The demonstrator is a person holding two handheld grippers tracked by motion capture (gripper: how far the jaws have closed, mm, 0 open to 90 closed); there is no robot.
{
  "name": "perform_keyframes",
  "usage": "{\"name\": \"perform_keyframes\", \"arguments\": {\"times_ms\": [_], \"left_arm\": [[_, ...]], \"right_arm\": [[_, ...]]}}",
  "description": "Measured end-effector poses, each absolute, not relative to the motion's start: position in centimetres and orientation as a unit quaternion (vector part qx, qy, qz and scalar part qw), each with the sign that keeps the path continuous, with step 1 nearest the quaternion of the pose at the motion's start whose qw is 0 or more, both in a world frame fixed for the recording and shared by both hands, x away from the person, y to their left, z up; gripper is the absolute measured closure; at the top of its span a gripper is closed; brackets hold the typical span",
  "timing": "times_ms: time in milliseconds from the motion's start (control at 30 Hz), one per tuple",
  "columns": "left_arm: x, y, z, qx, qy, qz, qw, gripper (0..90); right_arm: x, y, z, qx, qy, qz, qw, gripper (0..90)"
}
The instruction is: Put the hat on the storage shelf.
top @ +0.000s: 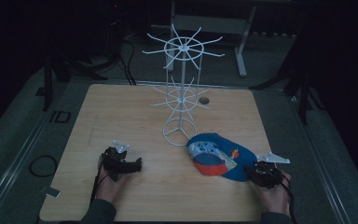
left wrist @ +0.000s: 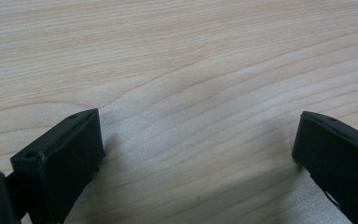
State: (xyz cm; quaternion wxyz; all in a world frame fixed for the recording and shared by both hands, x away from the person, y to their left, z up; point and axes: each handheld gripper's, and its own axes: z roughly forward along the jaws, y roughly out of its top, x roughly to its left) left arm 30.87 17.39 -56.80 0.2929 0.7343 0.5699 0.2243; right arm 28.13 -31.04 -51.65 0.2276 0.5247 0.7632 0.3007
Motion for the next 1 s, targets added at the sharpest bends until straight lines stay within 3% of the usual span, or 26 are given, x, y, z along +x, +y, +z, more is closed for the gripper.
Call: {"name": "perform_keyframes", "arguments": {"times_ms": [433, 1000], "left_arm": [[31.0, 17.5, -56.8, 0.739, 0.563, 0.222, 0.296, 2.3], [31.1, 17.3, -56.8, 0.736, 0.567, 0.222, 0.295, 2.3]], "right_arm": [[28.8, -29.7, -49.8, 0.468, 0.81, 0.294, 0.196, 45.6], [31.1, -27.6, -47.7, 0.427, 0.837, 0.274, 0.204, 39.3]]}}
